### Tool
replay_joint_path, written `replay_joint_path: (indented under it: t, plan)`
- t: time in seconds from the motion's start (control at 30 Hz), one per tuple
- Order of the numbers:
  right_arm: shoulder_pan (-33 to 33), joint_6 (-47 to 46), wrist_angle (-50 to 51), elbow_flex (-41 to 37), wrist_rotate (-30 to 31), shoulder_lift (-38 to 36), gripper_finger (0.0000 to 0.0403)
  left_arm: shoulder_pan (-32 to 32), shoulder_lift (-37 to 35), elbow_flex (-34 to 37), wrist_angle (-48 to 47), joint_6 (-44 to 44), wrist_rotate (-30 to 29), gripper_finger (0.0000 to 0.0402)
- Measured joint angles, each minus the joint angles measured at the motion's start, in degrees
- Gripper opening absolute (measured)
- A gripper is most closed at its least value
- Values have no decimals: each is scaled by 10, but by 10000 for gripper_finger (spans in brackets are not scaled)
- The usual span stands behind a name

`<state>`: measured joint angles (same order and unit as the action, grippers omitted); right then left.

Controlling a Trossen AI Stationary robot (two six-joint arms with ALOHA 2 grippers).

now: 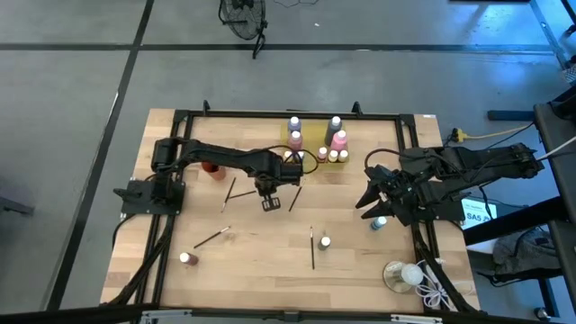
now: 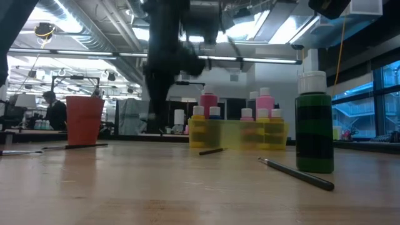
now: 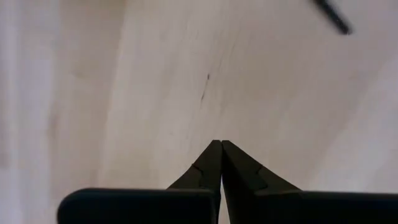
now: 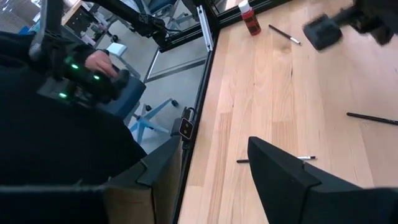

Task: Pick & Place Paint Supplies
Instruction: Put the silver paint brush into the orange cup

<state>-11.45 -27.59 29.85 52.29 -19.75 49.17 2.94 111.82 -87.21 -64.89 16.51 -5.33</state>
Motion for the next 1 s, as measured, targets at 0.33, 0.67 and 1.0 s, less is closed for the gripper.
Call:
replay_joint_path:
  t: [0.33,0.67,1.0]
  plan:
    - [0,3,10,0,0,0,188,-37,-127,-90,-4,36,-115,2]
    - [0,12,8,0,0,0,188,-41,-341,-4,147,-6,-221,2]
    - [-3,13,8,0,2,0,188,-43,-575,295,431,-28,-275,2]
